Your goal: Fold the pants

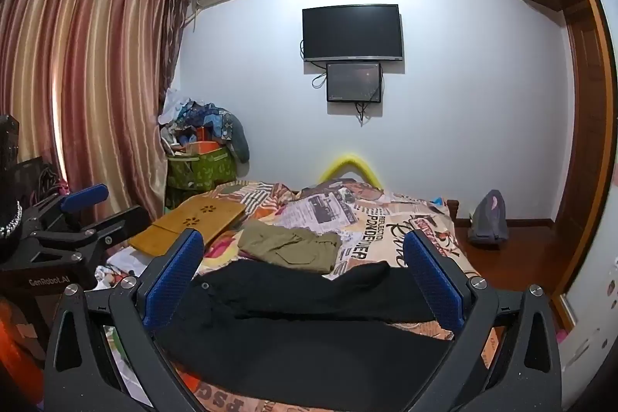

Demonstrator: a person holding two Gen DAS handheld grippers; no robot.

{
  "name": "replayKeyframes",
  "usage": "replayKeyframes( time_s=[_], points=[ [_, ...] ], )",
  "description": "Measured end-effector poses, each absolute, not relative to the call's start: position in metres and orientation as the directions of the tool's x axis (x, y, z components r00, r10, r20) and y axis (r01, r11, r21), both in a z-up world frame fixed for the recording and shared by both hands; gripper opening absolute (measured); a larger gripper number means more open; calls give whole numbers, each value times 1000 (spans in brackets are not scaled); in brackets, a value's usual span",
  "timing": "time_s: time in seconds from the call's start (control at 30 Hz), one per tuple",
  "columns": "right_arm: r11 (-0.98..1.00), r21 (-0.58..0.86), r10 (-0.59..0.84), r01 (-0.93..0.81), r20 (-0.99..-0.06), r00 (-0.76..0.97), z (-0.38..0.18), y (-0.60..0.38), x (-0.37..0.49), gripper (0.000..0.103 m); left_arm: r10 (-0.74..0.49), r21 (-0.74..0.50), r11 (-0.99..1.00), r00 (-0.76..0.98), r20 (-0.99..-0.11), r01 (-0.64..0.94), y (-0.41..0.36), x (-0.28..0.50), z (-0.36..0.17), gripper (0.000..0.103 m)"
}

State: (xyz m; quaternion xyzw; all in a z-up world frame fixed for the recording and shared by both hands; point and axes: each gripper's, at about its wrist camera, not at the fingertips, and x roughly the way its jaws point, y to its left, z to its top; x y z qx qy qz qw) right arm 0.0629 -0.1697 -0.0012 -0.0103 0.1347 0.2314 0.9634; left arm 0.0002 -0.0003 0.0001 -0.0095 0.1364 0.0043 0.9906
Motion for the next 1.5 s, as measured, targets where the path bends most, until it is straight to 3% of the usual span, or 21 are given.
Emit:
replayKeyframes(
  time_s=[1.5],
  points=[
    [890,39,448,-454,-256,857,6,-164,64,103,19,-29,999,965,-261,-27,6,7,-3,103]
  ],
)
